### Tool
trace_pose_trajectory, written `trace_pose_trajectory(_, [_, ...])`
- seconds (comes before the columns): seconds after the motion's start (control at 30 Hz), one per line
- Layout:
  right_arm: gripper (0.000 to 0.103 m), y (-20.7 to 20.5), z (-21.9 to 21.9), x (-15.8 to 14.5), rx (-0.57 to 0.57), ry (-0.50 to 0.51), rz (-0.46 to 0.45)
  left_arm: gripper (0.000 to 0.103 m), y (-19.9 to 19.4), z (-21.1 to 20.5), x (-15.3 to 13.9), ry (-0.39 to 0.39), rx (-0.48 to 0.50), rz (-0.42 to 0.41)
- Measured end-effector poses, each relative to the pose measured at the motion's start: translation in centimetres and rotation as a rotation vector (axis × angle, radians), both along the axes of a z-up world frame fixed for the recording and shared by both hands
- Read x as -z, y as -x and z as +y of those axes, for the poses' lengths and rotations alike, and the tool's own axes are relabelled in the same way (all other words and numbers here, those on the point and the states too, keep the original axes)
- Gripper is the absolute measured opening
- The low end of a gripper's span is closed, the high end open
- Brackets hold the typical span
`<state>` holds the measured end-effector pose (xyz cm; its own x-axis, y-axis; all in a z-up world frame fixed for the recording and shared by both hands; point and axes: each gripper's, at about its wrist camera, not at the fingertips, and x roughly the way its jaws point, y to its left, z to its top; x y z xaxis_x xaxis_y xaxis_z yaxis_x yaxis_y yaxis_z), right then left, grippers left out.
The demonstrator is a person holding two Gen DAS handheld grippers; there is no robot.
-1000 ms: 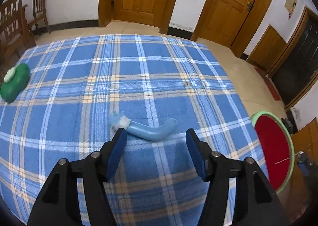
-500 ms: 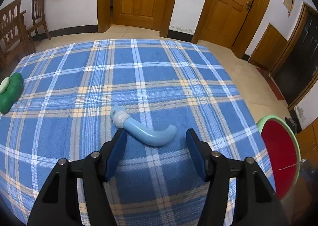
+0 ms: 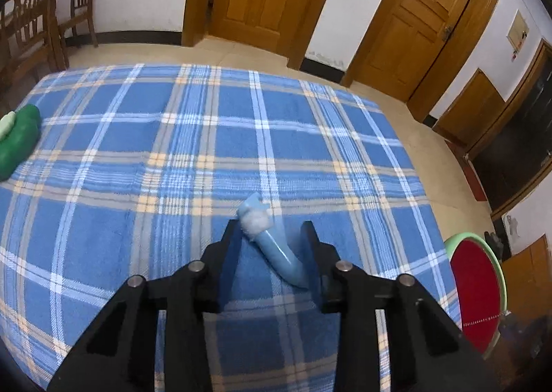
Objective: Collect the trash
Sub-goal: 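Carry the slide over the bucket and open left tool while right tool releases the figure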
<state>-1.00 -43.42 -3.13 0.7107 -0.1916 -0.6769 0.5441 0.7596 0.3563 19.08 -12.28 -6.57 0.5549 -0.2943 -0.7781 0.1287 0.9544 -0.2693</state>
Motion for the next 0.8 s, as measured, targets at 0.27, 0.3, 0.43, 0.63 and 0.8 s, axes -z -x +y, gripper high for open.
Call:
trace_pose_trajectory(0.27, [0.048, 0.1, -0.2, 0.1, 0.005, 0.0, 0.0, 0.009, 0.4, -1.6, 0.0, 0.041, 0.069, 0.016])
trace_pose_trajectory(0.3, [0.048, 0.1, -0.3, 0.2, 0.007, -0.001, 0.001, 0.009, 0.6, -1.9, -0.1, 0.046, 0.082, 0.018])
trace_pose_trajectory(0.43, [0.048, 0.4, -0.7, 0.6, 0.019, -0.01, 0.006, 0.009, 1.8, -3.5, -0.5, 0.064, 0.147, 0.022])
trace_pose_trajectory(0.63, [0.048, 0.8, -1.3, 1.0, 0.028, -0.023, 0.014, 0.009, 3.7, -6.6, -2.0, 0.106, 0.248, 0.019])
trace_pose_trajectory(0.8, [0.049, 1.4, -1.5, 0.7, 0.04, -0.017, 0.005, 0.009, 5.5, -10.3, -3.5, 0.112, 0.359, 0.0])
